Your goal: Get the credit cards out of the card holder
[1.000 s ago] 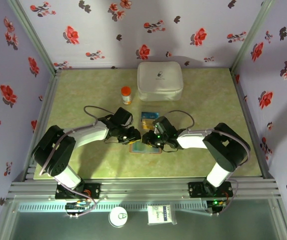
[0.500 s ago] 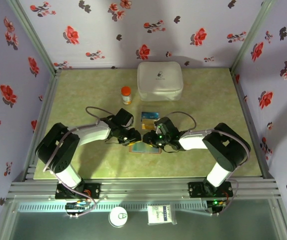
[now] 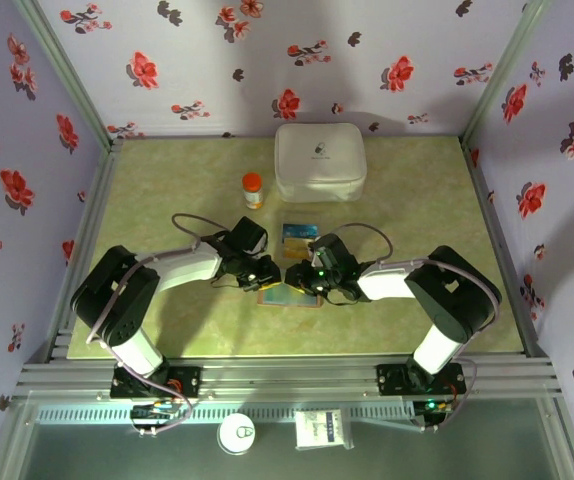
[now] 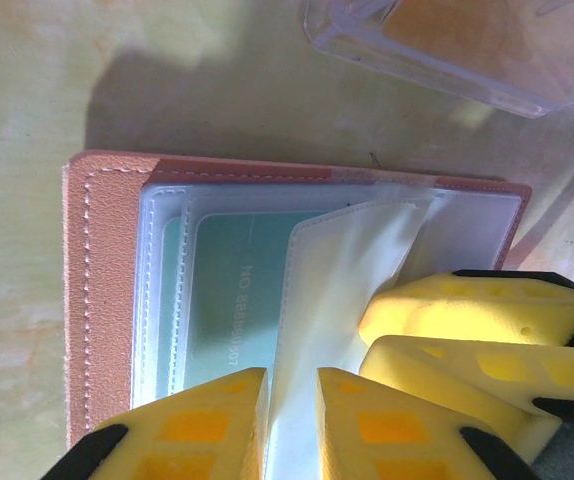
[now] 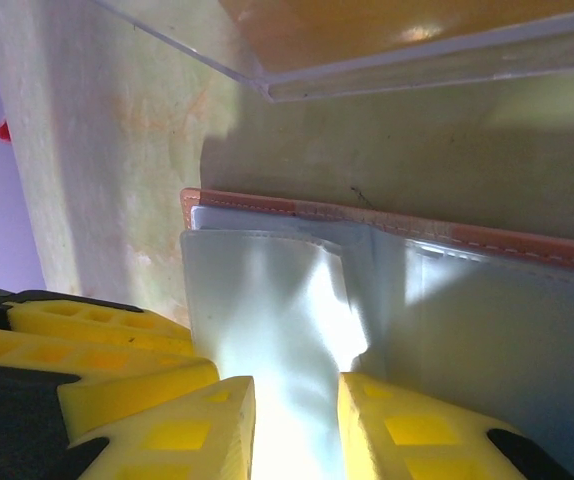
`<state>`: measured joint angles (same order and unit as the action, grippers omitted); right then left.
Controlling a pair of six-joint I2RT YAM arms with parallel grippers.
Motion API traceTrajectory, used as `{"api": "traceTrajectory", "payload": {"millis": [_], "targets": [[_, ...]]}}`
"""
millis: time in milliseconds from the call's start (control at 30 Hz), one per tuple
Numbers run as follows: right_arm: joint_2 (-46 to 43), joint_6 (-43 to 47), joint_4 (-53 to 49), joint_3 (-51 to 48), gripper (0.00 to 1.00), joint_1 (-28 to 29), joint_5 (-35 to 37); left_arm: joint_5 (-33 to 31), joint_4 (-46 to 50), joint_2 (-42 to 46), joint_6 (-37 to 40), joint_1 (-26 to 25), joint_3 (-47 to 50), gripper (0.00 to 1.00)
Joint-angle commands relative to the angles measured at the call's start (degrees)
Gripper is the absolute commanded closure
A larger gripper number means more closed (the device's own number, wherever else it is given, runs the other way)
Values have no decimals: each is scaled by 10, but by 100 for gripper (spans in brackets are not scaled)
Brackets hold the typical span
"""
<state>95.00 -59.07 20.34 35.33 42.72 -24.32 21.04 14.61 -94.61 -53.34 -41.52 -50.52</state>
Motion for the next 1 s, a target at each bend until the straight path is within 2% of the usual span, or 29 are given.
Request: {"api": "traceTrajectory", "payload": {"millis": [0,367,967], "targets": [[-26,-6,-7,0,71,-4,-7,7,9,25,-3,-5,-12,81],[-134,64,-204,42,68,-9,83,22,32,13,14,-16,-61,80],[-272,77,-338,24,64,-27,190,50,26,-96,26,-56,-149,73]]}}
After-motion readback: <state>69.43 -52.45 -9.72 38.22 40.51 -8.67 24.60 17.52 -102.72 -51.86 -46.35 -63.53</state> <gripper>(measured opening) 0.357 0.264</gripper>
